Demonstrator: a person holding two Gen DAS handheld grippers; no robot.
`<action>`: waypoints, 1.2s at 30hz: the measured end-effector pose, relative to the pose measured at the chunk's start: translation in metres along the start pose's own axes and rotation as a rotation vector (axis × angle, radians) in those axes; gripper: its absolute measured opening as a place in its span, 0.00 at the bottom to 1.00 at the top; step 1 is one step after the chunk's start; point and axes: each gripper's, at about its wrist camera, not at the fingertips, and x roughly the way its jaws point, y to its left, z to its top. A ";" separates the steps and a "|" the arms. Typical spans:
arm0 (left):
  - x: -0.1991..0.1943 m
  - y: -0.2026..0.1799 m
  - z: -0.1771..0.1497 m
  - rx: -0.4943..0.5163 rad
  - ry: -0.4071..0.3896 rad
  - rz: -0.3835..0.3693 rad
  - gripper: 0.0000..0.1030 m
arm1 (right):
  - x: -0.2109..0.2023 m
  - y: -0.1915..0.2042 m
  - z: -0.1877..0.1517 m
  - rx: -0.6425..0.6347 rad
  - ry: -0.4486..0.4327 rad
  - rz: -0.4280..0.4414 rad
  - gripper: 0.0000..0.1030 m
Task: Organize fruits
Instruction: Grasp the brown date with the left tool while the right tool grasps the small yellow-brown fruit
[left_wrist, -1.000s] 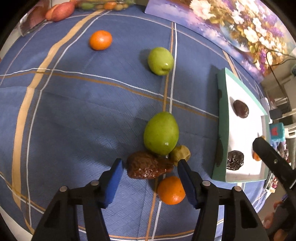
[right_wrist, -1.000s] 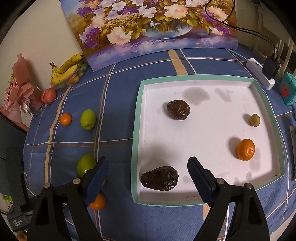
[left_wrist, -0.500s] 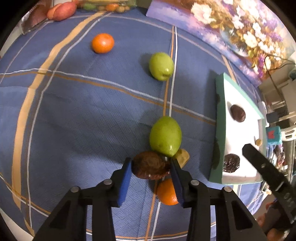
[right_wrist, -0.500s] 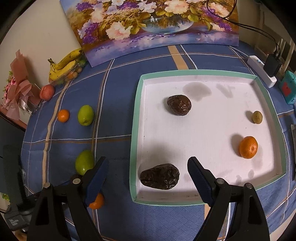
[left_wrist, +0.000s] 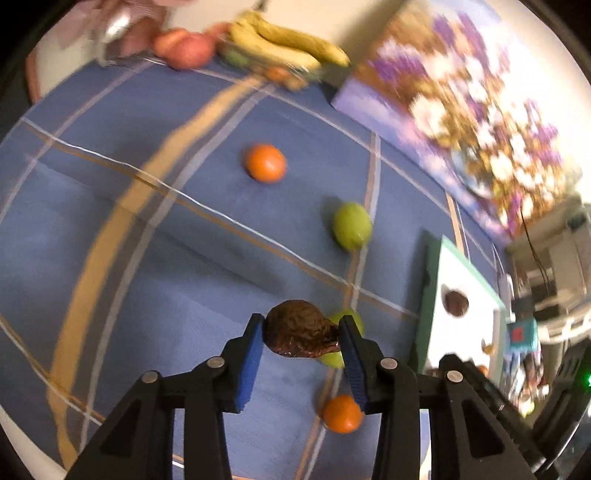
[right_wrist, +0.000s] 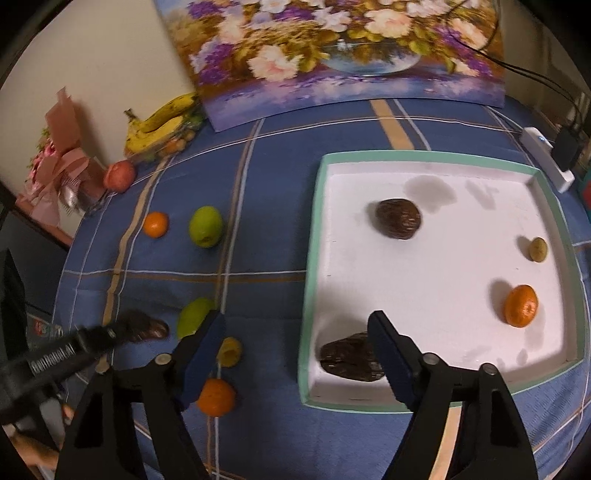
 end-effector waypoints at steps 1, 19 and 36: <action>-0.001 0.004 0.003 -0.017 -0.010 -0.001 0.42 | 0.002 0.003 0.000 -0.008 0.002 0.005 0.76; -0.004 0.035 0.012 -0.108 -0.044 -0.004 0.42 | 0.049 0.064 -0.020 -0.196 0.135 0.039 0.34; -0.006 0.026 0.014 -0.072 -0.067 -0.021 0.42 | 0.044 0.057 -0.016 -0.202 0.111 0.022 0.25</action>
